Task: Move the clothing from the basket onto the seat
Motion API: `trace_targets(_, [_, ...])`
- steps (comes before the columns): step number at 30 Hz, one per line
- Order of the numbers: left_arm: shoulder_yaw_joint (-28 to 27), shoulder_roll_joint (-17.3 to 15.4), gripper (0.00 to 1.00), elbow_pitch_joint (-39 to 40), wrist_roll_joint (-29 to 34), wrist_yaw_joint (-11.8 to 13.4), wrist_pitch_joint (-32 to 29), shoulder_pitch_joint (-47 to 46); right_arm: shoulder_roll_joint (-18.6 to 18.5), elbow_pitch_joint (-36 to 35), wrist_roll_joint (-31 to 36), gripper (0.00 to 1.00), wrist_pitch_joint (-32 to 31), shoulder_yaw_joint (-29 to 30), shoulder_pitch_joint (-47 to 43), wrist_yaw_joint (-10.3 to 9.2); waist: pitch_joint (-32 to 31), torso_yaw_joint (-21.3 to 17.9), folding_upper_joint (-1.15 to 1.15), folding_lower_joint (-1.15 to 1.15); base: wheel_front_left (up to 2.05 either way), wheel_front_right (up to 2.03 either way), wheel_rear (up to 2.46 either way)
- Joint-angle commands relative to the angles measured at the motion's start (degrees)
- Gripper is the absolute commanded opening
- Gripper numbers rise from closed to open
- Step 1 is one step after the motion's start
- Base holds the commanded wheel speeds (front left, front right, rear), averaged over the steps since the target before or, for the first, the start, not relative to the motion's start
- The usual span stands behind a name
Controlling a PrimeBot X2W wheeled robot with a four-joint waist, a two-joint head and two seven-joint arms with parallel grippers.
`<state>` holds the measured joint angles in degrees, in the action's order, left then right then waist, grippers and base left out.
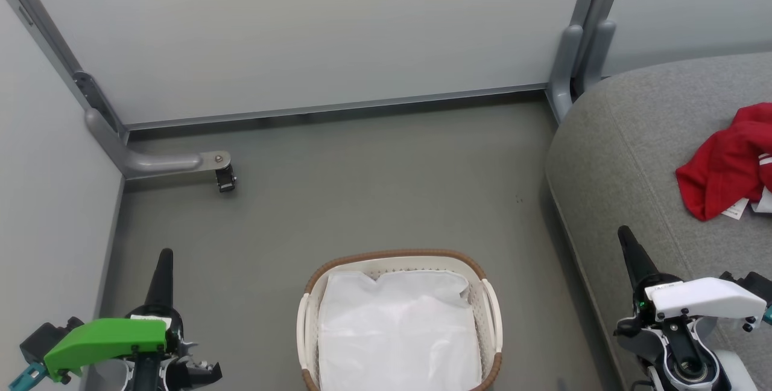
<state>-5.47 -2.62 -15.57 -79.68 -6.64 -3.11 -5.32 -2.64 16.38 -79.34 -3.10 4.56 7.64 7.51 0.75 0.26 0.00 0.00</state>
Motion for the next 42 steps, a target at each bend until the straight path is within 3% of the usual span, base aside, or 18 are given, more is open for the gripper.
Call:
trace_targets(1, [-0.3,-0.4,0.00,0.4,-1.3,-0.4,-0.4,-0.9,-0.3,-0.7,-1.3,0.00,-0.4,0.3,-0.5,-0.02,0.0,0.0,0.00,0.00,0.00,0.00,0.00])
trace_targets(30, [-1.2,-0.4,0.00,1.6,-12.8,-1.0,-3.5,-1.3,-0.4,-2.5,-13.0,0.00,-3.6,2.1,-1.7,-0.03,-0.6,-0.3,0.00,0.00,0.00,0.00,0.00])
trace_targets(42, [-1.2,-0.4,0.00,1.6,-12.8,-1.0,-3.6,-1.2,-0.4,-2.5,-13.2,0.00,-3.6,2.1,-1.8,-0.03,-0.6,-0.3,0.00,0.00,0.00,0.00,0.00])
